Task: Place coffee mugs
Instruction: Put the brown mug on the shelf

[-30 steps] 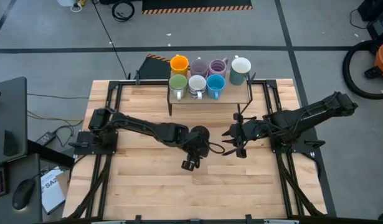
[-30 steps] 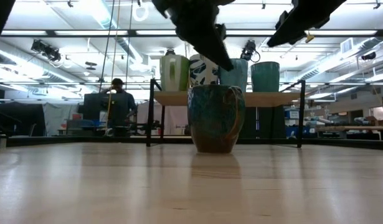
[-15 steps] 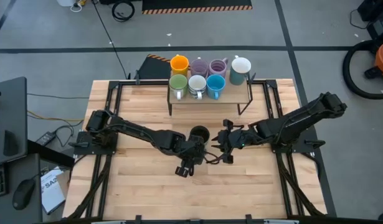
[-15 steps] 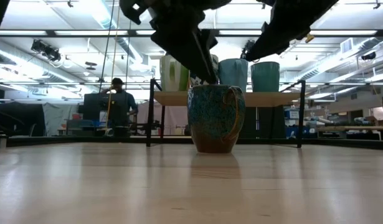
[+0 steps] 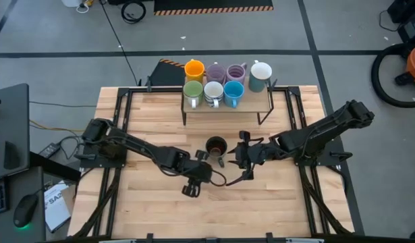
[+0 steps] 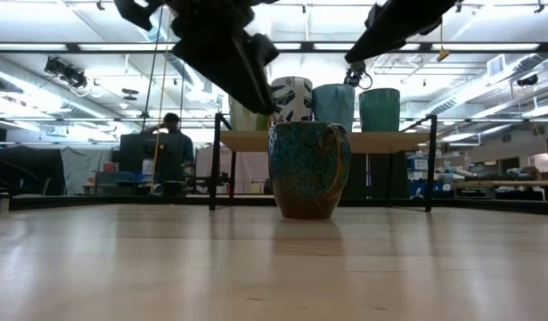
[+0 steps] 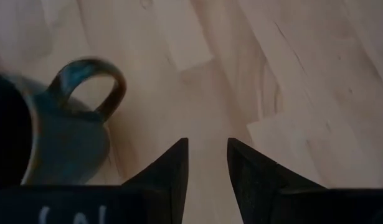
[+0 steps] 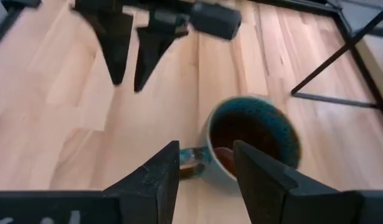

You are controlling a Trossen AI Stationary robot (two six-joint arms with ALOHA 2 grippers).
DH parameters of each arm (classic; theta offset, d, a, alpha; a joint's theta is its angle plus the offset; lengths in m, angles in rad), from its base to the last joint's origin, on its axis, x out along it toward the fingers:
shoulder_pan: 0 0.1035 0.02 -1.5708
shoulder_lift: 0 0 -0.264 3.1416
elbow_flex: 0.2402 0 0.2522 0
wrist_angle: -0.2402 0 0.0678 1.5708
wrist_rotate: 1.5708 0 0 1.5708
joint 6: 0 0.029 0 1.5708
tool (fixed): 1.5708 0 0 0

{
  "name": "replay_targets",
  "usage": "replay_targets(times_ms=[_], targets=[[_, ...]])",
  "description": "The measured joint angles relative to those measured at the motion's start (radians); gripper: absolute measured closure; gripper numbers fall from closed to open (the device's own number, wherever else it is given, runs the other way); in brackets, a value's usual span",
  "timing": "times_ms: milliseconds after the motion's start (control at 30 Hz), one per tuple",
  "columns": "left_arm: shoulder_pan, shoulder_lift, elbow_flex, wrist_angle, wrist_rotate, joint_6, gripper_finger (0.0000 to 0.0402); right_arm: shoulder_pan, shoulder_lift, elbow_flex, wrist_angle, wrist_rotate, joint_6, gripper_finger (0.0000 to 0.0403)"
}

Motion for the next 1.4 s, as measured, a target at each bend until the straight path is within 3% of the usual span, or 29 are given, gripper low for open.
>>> replay_targets(times_ms=[600, 967, 1400], targets=[[-0.009, -0.221, -0.287, 0.193, -0.083, -0.072, 0.0285, -0.015, 0.129, -0.005, 0.015, 0.053, -0.223, 0.0126], [-0.01, -0.272, -0.372, 0.253, -0.117, -0.159, 0.0285, -0.07, 0.144, -0.08, 0.095, -0.001, -0.294, 0.0138], [-0.007, -0.271, -0.372, 0.27, -0.121, -0.222, 0.0285, -0.068, 0.144, -0.204, 0.38, 0.03, -0.431, 0.0149]])
